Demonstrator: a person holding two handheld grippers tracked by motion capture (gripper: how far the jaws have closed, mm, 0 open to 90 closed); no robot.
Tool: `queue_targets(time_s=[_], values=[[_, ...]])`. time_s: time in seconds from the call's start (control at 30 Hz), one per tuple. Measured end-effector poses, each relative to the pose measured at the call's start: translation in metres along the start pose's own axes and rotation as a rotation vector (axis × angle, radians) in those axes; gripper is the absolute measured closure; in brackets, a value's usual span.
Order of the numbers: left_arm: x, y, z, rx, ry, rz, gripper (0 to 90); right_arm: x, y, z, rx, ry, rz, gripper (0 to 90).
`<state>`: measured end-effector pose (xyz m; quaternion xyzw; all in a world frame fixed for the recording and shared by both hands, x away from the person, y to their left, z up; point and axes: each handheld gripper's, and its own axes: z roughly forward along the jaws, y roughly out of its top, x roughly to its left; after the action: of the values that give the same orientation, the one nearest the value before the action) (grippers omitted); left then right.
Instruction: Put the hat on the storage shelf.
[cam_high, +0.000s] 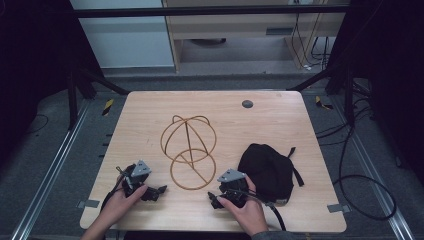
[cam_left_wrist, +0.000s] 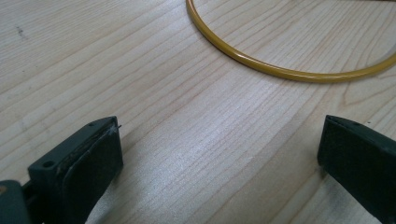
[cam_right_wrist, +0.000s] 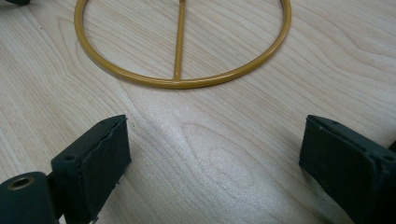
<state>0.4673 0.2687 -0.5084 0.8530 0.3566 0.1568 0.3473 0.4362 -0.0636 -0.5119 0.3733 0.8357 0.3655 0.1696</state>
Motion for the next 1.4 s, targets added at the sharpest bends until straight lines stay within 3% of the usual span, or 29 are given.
queue_targets(time_s=[0.37,0.5,0.63,0.77,0.9,1.13,1.2,1.4], values=[[0.0,0.0,0.0,-0.001,0.0,0.0,0.0,0.001,0.001,0.0,0.005,-0.009,0.009,7.3],[0.0,0.0,0.0,-0.002,0.001,-0.001,0.0,0.004,0.003,-0.003,0.032,-0.025,0.001,7.7],[0.0,-0.001,0.0,-0.004,0.001,-0.001,0.0,0.009,0.019,-0.023,0.016,-0.071,-0.056,8.7],[0.0,-0.001,0.0,-0.004,0.001,-0.001,0.0,0.006,0.028,-0.036,0.021,-0.093,-0.075,9.4],[0.0,-0.001,0.0,-0.005,0.002,-0.002,0.0,0.002,0.038,-0.053,0.066,-0.114,-0.126,9.4],[0.0,-0.001,0.0,-0.005,-0.001,0.001,0.0,-0.007,0.041,-0.079,0.053,-0.083,-0.092,9.5],[0.0,-0.001,0.0,-0.005,0.0,0.0,0.0,-0.014,0.04,-0.092,0.068,-0.122,-0.113,10.4],[0.0,-0.001,0.0,-0.005,0.0,-0.001,0.0,-0.034,0.042,-0.12,0.116,-0.178,-0.118,12.9]])
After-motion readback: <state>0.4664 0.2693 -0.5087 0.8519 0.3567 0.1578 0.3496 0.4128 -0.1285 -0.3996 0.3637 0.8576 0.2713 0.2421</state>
